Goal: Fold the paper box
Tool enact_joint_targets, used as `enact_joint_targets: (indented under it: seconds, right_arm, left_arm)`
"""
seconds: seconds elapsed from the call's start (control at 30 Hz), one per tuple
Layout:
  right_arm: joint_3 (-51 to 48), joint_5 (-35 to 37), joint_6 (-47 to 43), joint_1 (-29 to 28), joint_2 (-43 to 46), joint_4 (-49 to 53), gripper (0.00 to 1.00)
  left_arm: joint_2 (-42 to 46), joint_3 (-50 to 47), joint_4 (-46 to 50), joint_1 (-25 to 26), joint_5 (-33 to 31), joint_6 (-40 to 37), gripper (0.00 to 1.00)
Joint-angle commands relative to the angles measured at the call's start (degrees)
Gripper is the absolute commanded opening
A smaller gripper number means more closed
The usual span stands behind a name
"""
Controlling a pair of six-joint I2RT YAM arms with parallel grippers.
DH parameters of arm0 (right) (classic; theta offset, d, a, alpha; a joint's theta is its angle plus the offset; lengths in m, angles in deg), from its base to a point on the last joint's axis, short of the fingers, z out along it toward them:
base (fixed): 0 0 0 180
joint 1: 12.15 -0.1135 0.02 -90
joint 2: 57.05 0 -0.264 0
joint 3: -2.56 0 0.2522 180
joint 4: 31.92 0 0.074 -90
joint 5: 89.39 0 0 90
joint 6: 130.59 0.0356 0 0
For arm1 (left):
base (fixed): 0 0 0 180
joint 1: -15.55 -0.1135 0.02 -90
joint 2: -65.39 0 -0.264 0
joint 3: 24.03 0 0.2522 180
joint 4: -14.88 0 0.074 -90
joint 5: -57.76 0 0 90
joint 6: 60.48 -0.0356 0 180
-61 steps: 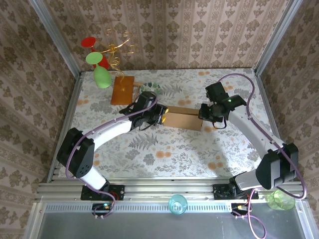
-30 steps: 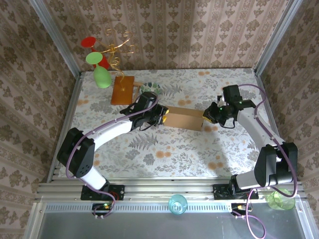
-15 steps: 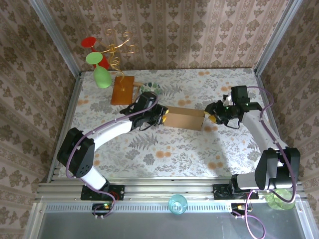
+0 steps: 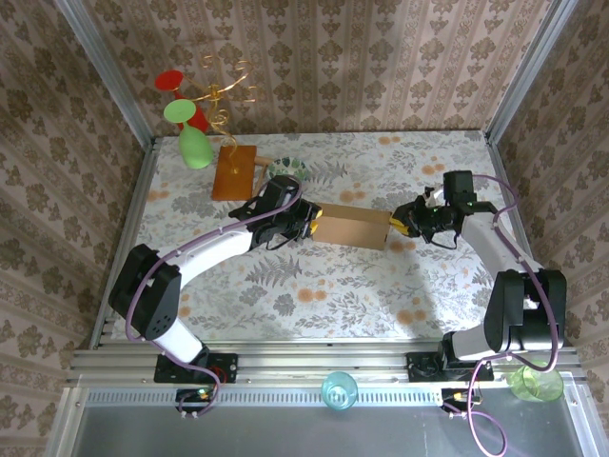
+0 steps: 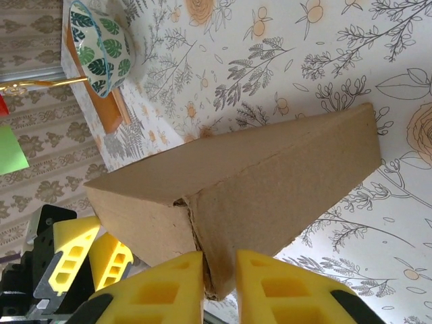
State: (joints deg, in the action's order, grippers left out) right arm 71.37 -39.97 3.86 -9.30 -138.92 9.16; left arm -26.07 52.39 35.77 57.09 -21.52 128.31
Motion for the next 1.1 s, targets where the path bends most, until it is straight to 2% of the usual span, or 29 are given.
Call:
enact_joint_targets:
  seconds: [0.0, 0.1, 0.2, 0.4, 0.5, 0.63, 0.8, 0.9, 0.93, 0.97, 1.07]
  right_arm:
    - [-2.03, 3.93, -2.90, 0.31, -1.94, 4.95, 0.17]
    - [-1.13, 4.60, -4.86, 0.14, -0.57, 5.91, 0.14]
    - [-0.49, 6.12, -8.11, -0.69, 0.79, 8.82, 0.14]
    - [-4.94, 11.46, -10.74, -5.15, 7.02, 10.69, 0.14]
    - [-8.49, 14.92, -10.12, -9.33, 10.94, 10.57, 0.14]
    - [-12.87, 18.91, -7.90, -14.26, 16.56, 9.91, 0.14]
    - [-12.00, 23.42, -7.29, -14.97, 22.18, 11.23, 0.19]
    - [-6.32, 28.72, -9.32, -14.95, 23.43, 13.75, 0.37]
    - [-4.05, 32.00, -9.92, -14.96, 24.03, 14.97, 0.47]
    - [-2.48, 35.22, -10.58, -14.98, 24.99, 15.72, 0.97]
    - [0.49, 48.40, -11.51, -14.96, 29.59, 16.97, 1.00]
  left_arm:
    - [-1.08, -1.13, 4.99, 0.12, -1.54, -0.94, 0.27]
    - [-0.48, -1.24, 4.08, -0.35, -1.54, -4.33, 0.23]
    - [1.31, -1.69, 2.61, -1.31, -1.00, -11.03, 0.22]
    - [9.51, -8.38, -0.93, -3.29, 2.35, -24.46, 0.35]
    - [15.66, -13.19, 1.18, -3.61, 2.64, -29.75, 0.41]
    - [23.77, -19.86, 5.73, -4.24, 0.02, -32.08, 0.42]
    - [30.79, -23.81, 10.38, -6.57, -3.81, -35.34, 0.41]
    - [35.03, -23.07, 14.92, -9.04, -8.28, -39.34, 0.48]
    - [36.77, -22.56, 16.49, -10.25, -10.25, -41.26, 0.67]
    - [38.45, -22.34, 17.48, -11.30, -11.96, -43.03, 0.99]
    - [43.88, -21.20, 21.04, -14.94, -18.68, -49.98, 1.00]
